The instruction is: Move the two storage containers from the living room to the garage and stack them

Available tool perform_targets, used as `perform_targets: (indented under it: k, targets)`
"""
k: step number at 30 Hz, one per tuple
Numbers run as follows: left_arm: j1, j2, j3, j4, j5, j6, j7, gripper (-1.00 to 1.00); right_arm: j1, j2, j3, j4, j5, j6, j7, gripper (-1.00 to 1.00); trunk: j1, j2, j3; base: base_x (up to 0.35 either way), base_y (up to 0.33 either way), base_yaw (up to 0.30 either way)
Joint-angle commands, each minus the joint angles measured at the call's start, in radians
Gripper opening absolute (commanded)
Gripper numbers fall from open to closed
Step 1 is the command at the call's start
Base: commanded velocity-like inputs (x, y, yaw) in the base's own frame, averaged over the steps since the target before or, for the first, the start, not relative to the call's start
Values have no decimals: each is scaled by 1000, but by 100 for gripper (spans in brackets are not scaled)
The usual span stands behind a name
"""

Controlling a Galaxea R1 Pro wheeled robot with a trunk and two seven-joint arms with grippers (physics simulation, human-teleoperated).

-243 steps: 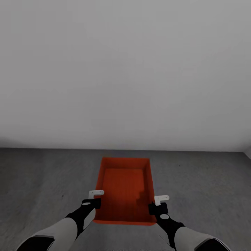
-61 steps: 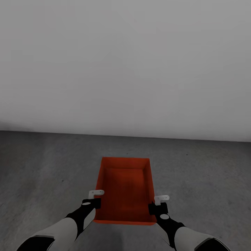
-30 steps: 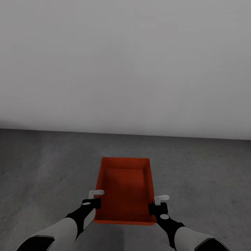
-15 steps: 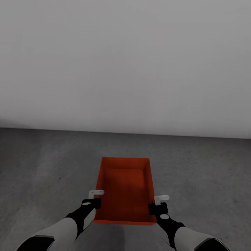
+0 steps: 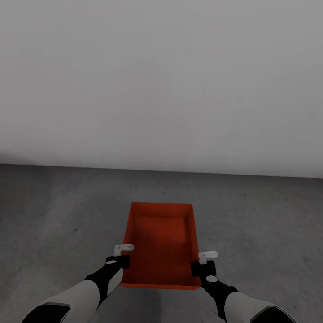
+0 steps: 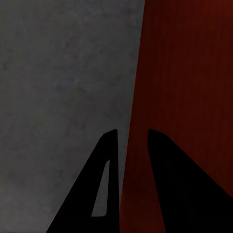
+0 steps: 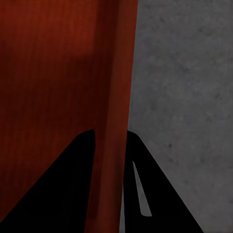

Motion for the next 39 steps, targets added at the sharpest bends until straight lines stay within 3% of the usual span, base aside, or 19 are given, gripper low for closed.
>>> perform_targets:
  k: [1,37,39]
  targets:
    - [0,-1,9,-6,-6,3,5,-100,-1,2,-70,2,-10,0,1,-100,4,-8,-2,0,0,0]
    - [0,-1,9,-7,-6,3,5,-100,-1,2,-70,2,-10,0,1,-100,142,-260,-110,0,0,0]
    - [0,-1,9,-7,-6,3,5,-100,-1,2,-70,2,-10,0,1,-100,142,-260,-110,0,0,0]
